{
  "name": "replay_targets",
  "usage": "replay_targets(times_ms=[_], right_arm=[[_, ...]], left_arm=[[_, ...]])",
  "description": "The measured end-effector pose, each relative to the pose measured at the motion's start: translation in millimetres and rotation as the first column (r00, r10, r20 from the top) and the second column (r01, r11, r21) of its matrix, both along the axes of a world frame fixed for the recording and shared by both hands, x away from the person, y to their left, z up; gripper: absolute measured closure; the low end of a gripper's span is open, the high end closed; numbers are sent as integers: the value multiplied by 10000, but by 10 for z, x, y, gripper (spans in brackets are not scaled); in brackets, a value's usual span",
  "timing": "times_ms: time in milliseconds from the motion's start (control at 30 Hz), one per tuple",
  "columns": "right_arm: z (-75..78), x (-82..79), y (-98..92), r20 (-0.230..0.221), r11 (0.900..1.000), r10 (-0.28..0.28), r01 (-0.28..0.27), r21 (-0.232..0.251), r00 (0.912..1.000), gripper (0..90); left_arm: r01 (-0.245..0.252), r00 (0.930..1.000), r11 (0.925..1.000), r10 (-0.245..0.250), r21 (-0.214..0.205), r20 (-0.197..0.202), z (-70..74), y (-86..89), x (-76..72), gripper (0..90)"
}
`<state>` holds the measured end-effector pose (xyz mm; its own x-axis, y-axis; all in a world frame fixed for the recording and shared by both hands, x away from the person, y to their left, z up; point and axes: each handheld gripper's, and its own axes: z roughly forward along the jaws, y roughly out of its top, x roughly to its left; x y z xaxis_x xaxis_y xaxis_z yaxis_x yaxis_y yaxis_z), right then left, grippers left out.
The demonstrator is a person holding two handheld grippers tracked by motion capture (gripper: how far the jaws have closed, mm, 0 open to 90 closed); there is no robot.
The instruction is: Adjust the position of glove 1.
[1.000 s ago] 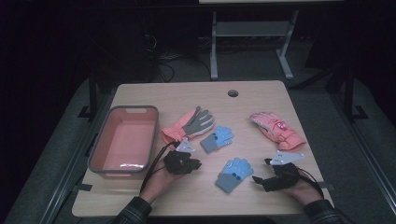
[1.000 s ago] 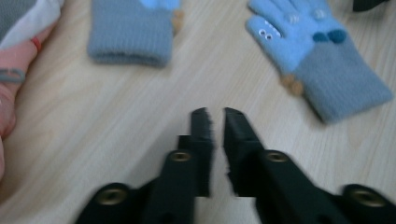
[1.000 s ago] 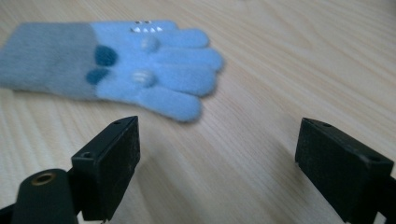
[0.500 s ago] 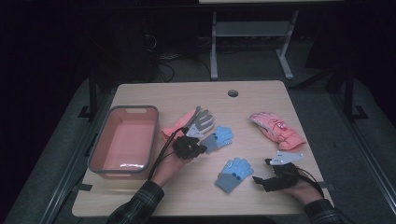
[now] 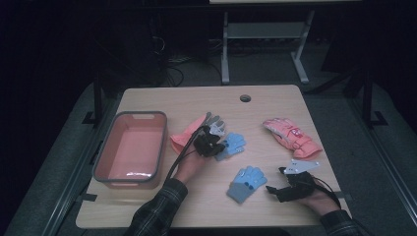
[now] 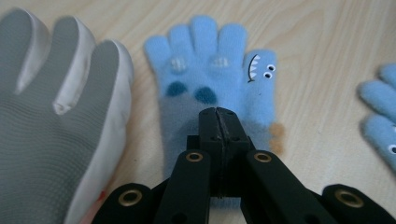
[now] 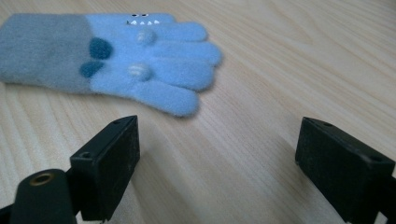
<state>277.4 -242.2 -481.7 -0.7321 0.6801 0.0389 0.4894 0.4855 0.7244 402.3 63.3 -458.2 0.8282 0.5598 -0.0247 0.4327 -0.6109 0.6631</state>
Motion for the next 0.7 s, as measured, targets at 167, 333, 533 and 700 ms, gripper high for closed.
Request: replay_targets(times_ms=[167, 333, 533, 700], right_arm=[[0, -1, 0, 1, 10000, -22, 22, 14, 10000, 134], [0, 3, -1, 23, 10000, -5, 5, -4, 10000, 135], [0, 5, 1, 18, 10000, 6, -6, -6, 10000, 135], [1, 5, 1, 12, 10000, 7, -7, -5, 10000, 135]], left_arm=[[33, 9999, 10000, -34, -55, -126, -6, 31, -82, 897], [117, 9986, 9996, -130, -261, -512, -4, 122, -219, 896], [91, 9985, 9994, -109, -322, -538, -5, 249, -427, 897], [42, 9977, 9996, -61, -274, -675, 6, 313, -586, 897]])
